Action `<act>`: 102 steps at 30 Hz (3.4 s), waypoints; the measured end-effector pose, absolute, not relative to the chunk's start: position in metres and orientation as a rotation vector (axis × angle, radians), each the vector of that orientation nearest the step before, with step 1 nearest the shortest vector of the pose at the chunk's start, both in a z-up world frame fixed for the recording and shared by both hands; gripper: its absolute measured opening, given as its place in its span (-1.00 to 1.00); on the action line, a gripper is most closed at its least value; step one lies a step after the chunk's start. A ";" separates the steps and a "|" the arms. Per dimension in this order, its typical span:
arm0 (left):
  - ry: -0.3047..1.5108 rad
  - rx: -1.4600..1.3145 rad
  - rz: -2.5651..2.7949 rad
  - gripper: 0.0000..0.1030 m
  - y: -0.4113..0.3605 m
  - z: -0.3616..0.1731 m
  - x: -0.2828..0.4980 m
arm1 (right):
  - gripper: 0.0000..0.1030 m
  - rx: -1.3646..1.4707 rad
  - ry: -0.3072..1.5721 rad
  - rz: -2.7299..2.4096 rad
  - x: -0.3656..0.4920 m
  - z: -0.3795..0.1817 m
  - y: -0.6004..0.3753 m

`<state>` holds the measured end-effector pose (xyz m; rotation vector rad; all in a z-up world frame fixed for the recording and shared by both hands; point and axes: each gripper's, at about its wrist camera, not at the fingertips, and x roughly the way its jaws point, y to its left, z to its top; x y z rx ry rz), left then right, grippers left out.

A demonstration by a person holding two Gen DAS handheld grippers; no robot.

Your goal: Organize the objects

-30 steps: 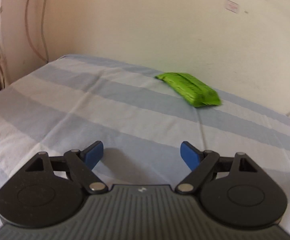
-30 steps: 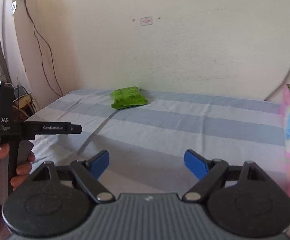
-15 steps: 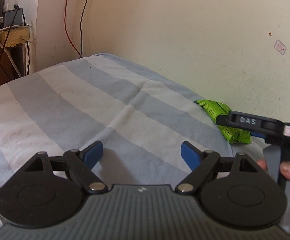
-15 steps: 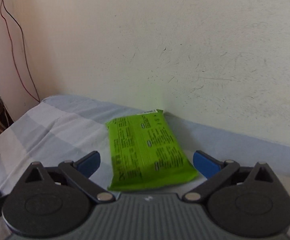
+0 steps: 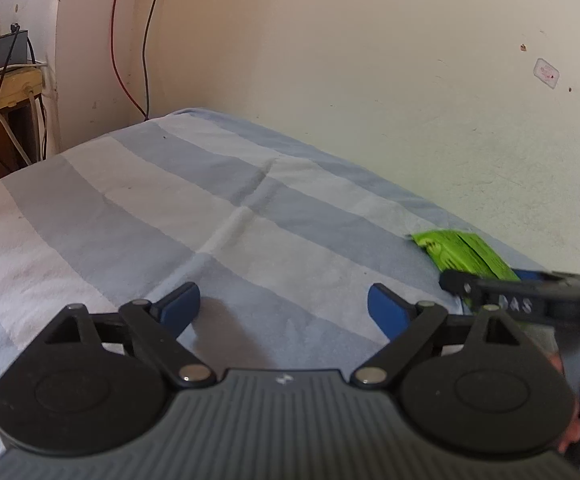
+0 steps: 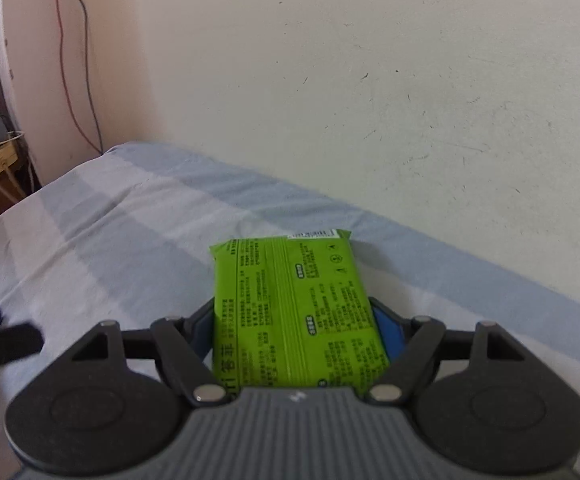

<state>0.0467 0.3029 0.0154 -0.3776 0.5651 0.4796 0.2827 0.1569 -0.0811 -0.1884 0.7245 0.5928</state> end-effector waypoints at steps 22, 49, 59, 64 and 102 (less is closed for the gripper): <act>0.601 -0.223 -0.262 0.76 0.196 0.021 0.039 | 0.48 -0.242 0.728 0.511 0.024 -0.061 -0.051; 0.821 -0.078 -0.796 0.42 -0.052 0.014 0.014 | 0.24 -0.084 0.602 0.301 -0.073 -0.073 -0.149; 0.546 -0.071 -0.862 0.42 -0.083 0.115 0.037 | 0.04 -0.057 0.398 0.220 -0.050 -0.010 -0.187; 0.491 -0.053 -0.881 0.42 -0.131 0.127 0.082 | 0.03 -0.113 0.369 0.107 -0.006 0.003 -0.224; 0.521 0.147 -0.299 0.91 -0.096 0.077 0.023 | 0.37 0.408 0.324 -0.115 -0.040 -0.016 -0.244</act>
